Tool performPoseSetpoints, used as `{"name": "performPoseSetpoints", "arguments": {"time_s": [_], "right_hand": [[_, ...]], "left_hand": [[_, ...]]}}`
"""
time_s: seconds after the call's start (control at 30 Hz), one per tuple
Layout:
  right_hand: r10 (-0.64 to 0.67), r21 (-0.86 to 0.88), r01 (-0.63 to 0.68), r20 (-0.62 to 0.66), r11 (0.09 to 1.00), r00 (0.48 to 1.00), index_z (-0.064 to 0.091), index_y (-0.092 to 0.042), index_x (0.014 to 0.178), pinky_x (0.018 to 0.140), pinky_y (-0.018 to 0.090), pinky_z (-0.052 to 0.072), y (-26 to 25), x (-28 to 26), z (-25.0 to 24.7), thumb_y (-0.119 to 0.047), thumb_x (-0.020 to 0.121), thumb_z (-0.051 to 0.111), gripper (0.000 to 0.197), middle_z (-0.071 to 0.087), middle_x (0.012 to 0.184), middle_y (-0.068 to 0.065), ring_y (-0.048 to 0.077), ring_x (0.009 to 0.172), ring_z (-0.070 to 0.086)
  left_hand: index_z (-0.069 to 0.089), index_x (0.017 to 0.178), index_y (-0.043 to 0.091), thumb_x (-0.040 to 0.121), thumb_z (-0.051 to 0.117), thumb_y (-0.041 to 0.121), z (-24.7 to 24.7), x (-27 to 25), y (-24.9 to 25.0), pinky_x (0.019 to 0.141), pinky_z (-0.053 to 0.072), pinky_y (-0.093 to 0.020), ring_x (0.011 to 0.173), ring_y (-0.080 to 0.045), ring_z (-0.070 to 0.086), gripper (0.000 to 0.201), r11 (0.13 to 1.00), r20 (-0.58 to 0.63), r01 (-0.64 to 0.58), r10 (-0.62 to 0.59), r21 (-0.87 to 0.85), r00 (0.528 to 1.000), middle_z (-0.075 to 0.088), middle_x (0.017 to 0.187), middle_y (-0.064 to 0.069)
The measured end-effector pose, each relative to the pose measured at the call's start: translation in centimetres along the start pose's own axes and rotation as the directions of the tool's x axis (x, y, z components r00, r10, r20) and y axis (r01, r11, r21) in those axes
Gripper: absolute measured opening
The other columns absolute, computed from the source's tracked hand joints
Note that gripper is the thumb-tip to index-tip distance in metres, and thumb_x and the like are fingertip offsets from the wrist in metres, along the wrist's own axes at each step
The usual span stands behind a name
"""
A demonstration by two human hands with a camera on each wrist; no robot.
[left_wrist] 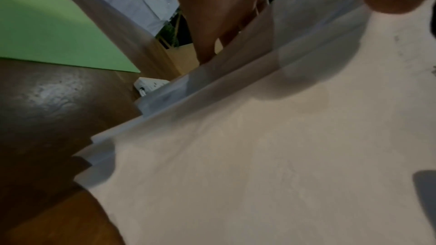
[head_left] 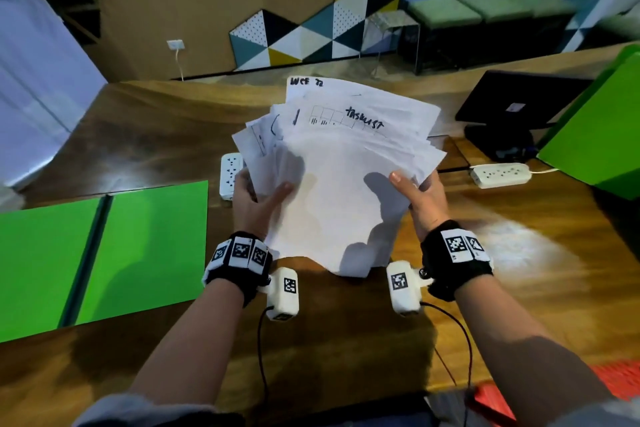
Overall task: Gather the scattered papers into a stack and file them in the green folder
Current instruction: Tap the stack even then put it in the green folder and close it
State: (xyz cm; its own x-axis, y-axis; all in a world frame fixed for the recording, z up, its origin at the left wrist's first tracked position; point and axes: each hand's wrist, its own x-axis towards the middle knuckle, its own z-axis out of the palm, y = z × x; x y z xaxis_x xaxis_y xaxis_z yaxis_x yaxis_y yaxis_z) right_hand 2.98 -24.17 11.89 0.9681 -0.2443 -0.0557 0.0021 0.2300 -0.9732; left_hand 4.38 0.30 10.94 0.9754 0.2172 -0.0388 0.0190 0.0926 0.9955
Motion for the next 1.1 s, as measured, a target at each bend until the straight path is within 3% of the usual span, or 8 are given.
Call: {"name": "performPoseSetpoints", "arguments": {"time_s": [0.2,0.3,0.4,0.57,0.63,0.77,0.9,1.1], "right_hand": [[0.016,-0.016,-0.015,0.06,1.0,0.998,0.051,-0.012,0.133,0.087,0.023,0.054,-0.3,0.5,0.5,-0.046,0.038,0.093,0.109,0.071,0.113,-0.003,0.014,0.11,0.066],[-0.01,0.005,0.01,0.077,1.0,0.997,0.058,-0.018,0.12,0.09,0.023,0.055,-1.2,0.5,1.5,-0.018,0.063,0.085,0.063,0.074,0.098,-0.012,0.002,0.095,0.07],[-0.087,0.012,0.086,0.047,0.996,0.995,0.053,-0.027,0.084,0.064,0.003,0.05,-2.8,0.9,2.8,0.011,0.078,0.068,0.042,0.067,0.079,-0.02,-0.017,0.065,0.063],[-0.225,-0.017,0.224,-0.033,0.974,0.974,0.051,0.0,0.125,0.08,0.027,0.054,-3.8,3.0,2.8,0.0,0.068,0.08,0.064,0.065,0.116,0.017,0.019,0.101,0.066],[-0.302,-0.115,0.293,-0.065,0.949,0.951,0.049,-0.014,0.127,0.093,0.033,0.052,-4.7,3.1,2.7,-0.012,0.066,0.085,0.071,0.059,0.124,0.014,0.021,0.114,0.059],[-0.503,-0.378,0.492,0.077,0.784,0.861,0.038,-0.018,0.132,0.096,0.027,0.046,-5.9,4.1,1.8,-0.017,0.065,0.086,0.083,0.056,0.102,-0.023,-0.003,0.098,0.055],[-0.587,-0.519,0.622,0.256,0.587,0.768,0.028,-0.017,0.141,0.091,0.014,0.043,-6.5,4.7,1.8,-0.014,0.077,0.077,0.08,0.054,0.103,-0.021,-0.01,0.099,0.052],[-0.538,-0.603,0.688,0.451,0.404,0.712,0.034,-0.037,0.142,0.079,0.017,0.048,-7.4,4.0,2.3,-0.036,0.094,0.052,0.051,0.058,0.117,-0.002,0.026,0.092,0.063]], "left_hand": [[0.059,0.102,0.017,0.017,0.083,0.065,-0.5,1.1,0.0,0.071,0.052,-0.031,0.087,-0.021,0.063,0.1,0.994,0.071,0.098,-0.094,-0.053,0.993,0.065,0.094,-0.002],[0.062,0.099,0.014,0.047,0.088,0.037,0.2,1.4,0.7,0.067,0.053,-0.03,0.081,-0.025,0.061,0.063,0.992,0.079,0.095,-0.089,-0.08,0.993,0.065,0.086,-0.002],[0.069,0.103,0.009,0.068,0.079,0.011,1.7,2.2,1.4,0.06,0.057,-0.022,0.071,-0.016,0.064,0.036,0.991,0.002,0.089,-0.09,-0.101,0.996,0.068,0.078,0.001],[0.073,0.077,0.015,0.071,0.08,0.016,1.5,4.5,2.8,0.062,0.052,-0.025,0.057,-0.004,0.064,0.008,0.998,-0.038,-0.05,0.048,-0.049,0.998,0.069,0.058,0.011],[0.071,0.069,0.021,0.062,0.084,0.024,1.2,4.9,3.2,0.065,0.054,-0.035,0.065,-0.016,0.064,0.015,0.99,-0.005,-0.102,0.102,-0.095,0.995,0.07,0.063,0.008],[0.064,0.08,0.017,0.057,0.082,0.002,1.1,5.2,1.8,0.058,0.054,-0.016,0.067,-0.007,0.069,0.032,0.995,0.122,-0.019,0.03,-0.094,0.992,0.073,0.064,0.011],[0.066,0.108,0.01,0.045,0.088,0.016,0.4,5.3,-0.5,0.081,0.057,-0.037,0.098,-0.028,0.068,0.067,0.999,0.212,0.049,-0.049,0.006,0.976,0.073,0.103,-0.007],[0.064,0.112,0.011,0.042,0.086,0.02,0.2,5.4,-1.6,0.081,0.055,-0.039,0.099,-0.026,0.066,0.075,0.995,0.24,0.094,-0.085,-0.027,0.967,0.07,0.106,-0.007]]}}
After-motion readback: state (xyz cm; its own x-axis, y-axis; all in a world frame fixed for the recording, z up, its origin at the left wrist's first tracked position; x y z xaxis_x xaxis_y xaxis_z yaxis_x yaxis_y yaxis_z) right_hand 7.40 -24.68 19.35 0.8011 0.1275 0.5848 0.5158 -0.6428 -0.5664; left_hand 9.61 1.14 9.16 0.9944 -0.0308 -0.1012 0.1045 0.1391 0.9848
